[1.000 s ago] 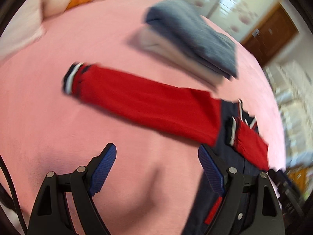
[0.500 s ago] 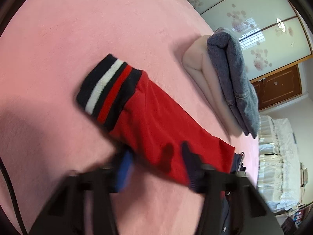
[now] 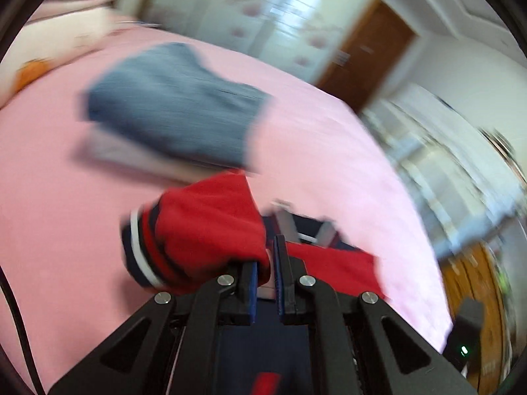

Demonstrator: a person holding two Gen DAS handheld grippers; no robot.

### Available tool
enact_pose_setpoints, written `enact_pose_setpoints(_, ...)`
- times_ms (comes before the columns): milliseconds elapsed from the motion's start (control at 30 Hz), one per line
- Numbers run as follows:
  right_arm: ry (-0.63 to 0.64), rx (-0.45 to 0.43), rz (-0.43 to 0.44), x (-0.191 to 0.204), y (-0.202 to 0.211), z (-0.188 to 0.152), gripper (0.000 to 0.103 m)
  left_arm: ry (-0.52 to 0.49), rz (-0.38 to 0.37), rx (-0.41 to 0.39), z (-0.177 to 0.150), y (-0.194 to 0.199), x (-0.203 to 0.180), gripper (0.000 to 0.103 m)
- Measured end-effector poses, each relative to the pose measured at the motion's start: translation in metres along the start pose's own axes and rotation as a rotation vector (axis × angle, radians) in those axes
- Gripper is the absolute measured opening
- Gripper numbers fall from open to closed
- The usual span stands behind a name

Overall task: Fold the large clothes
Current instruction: 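Fold the held sleeve across the jacket toward the right tool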

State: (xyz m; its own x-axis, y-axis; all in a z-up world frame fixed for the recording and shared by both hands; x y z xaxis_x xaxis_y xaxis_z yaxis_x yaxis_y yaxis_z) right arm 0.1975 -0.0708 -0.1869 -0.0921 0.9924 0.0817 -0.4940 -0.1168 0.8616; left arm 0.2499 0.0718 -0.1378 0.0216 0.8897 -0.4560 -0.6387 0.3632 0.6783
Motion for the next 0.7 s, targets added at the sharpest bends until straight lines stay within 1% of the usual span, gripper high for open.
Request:
enact_pose_setpoints(67,-0.039,-0.006,-0.014,-0.024,0.002,0.0,0.073,-0.053,-0.028,0.063,-0.012,-0.026,-0.031,0.006)
enact_pose_setpoints(133,-0.079,-0.001,-0.037,-0.051,0.002,-0.003,0.073,-0.084,-0.04,0.15,-0.031,-0.056,-0.052,0.01)
enact_pose_setpoints(200,-0.107,0.015,-0.052,-0.071,-0.001,-0.008,0.073,-0.091,-0.053,0.258,-0.056,-0.084,-0.061,0.029)
enact_pose_setpoints(300,-0.144,0.036,-0.052,-0.093,-0.006,-0.018,0.073,-0.031,-0.083,0.379,-0.09,-0.104,-0.06,0.041)
enact_pose_setpoints(367,-0.152,0.039,-0.043,-0.099,-0.008,-0.021,0.073,0.015,-0.103,0.411,-0.099,-0.11,-0.055,0.047)
enact_pose_setpoints(400,-0.152,0.037,-0.037,-0.101,-0.009,-0.021,0.073,0.028,-0.11,0.412,-0.101,-0.109,-0.054,0.05)
enact_pose_setpoints(433,-0.15,0.035,-0.034,-0.101,-0.009,-0.021,0.073,0.037,-0.112,0.406,-0.104,-0.105,-0.051,0.051)
enact_pose_setpoints(567,-0.124,0.001,-0.001,-0.094,-0.006,-0.013,0.073,0.031,-0.095,0.327,-0.093,-0.085,-0.04,0.055)
enact_pose_setpoints(633,-0.101,-0.02,0.011,-0.088,-0.003,-0.008,0.073,0.032,-0.055,0.264,-0.081,-0.072,-0.031,0.057)
enact_pose_setpoints(700,-0.085,-0.029,0.036,-0.081,-0.003,-0.004,0.073,0.048,-0.009,0.218,-0.07,-0.058,-0.018,0.058)
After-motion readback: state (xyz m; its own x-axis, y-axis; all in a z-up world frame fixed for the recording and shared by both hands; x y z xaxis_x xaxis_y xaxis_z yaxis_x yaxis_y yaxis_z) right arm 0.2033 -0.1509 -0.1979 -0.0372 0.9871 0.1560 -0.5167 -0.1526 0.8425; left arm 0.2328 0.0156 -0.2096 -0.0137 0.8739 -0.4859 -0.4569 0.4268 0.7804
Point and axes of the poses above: each gripper's, at about its wrist camera, not at the fingertips, and y roughly against the way its jaws point, x to its left, z to its top, the point moved 9 cm from there along -y, roughly the way its jaws point, and after that the axes turned 3 degrees about x, right-handed, at the moved point
